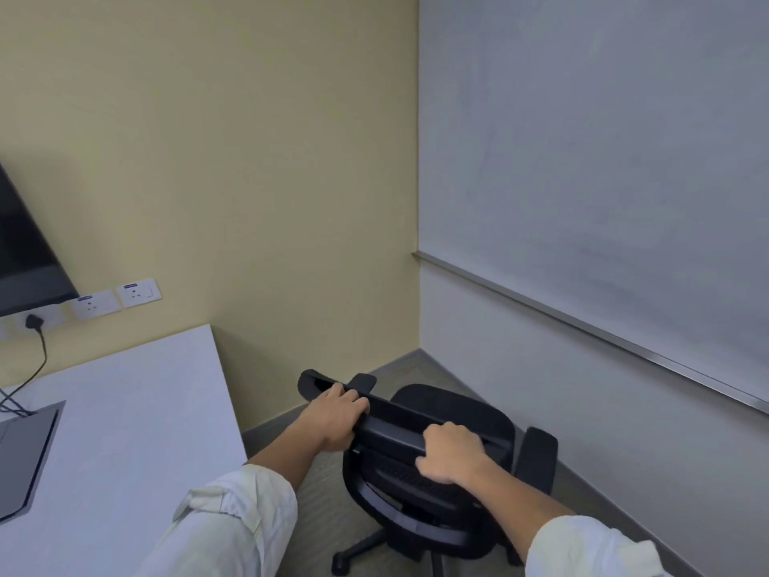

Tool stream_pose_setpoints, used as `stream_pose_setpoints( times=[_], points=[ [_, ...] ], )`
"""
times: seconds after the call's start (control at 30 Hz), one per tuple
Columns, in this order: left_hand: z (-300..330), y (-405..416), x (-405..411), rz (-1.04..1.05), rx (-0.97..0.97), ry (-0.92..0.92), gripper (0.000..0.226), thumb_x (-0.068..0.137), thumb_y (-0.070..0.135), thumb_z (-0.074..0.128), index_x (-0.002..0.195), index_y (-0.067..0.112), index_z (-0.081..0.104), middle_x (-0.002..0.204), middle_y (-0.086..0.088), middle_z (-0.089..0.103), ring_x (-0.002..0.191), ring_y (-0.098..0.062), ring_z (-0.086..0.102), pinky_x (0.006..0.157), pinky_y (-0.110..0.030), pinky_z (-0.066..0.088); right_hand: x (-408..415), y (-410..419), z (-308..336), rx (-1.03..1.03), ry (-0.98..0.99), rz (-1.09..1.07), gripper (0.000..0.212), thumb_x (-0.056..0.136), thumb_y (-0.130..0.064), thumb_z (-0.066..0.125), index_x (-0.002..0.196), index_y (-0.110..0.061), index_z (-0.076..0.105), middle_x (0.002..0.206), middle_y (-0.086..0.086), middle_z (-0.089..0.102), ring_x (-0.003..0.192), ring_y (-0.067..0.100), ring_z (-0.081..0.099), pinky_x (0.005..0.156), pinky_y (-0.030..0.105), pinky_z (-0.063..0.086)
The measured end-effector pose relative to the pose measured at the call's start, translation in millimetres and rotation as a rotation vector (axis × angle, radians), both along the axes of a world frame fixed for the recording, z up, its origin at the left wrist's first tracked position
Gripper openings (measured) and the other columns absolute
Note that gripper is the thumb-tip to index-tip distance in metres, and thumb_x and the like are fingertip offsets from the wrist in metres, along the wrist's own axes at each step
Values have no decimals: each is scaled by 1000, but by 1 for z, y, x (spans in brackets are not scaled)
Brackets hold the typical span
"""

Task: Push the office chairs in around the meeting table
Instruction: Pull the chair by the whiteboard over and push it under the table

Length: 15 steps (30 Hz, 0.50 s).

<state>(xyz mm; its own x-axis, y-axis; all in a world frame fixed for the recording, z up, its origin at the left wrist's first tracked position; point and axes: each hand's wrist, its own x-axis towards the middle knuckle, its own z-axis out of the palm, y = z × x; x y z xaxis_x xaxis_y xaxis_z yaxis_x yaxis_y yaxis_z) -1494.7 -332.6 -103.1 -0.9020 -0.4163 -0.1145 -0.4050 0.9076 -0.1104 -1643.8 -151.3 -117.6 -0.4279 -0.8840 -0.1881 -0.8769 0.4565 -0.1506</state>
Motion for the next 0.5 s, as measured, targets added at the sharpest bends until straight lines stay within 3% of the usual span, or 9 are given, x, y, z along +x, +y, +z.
stream_pose_setpoints(
  times=[0.1, 0.2, 0.37, 0.5],
  points=[
    [3, 30, -14, 36, 45, -55, 34, 85, 24, 59, 117, 13, 56, 120, -13, 54, 114, -34, 44, 90, -48, 46, -27, 43, -7, -50, 62, 8, 25, 86, -38, 58, 99, -17, 62, 101, 7, 68, 92, 31, 63, 68, 35, 45],
    [1, 51, -20, 60, 29, -97, 37, 84, 40, 62, 108, 13, 63, 112, -14, 63, 106, -35, 55, 82, -42, 46, -46, 74, -8, -68, 100, 8, 23, 82, -40, 58, 92, -20, 63, 95, 5, 68, 88, 29, 64, 67, 34, 46],
    [-11, 83, -5, 142, 188, -85, 48, 76, 62, 65, 90, 16, 66, 86, -4, 62, 80, -29, 62, 64, -35, 43, -57, 117, -11, -60, 81, 107, 21, 71, -44, 53, 64, -24, 51, 63, -6, 57, 59, 16, 55, 53, 31, 40],
    [-9, 115, 12, 100, 199, -131, 60, 61, 76, 61, 67, 16, 63, 63, 2, 58, 59, -20, 56, 53, -32, 39, -53, 155, -9, -67, 63, 141, 24, 68, -46, 54, 59, -24, 48, 55, -8, 52, 51, 10, 46, 52, 31, 38]
  ],
)
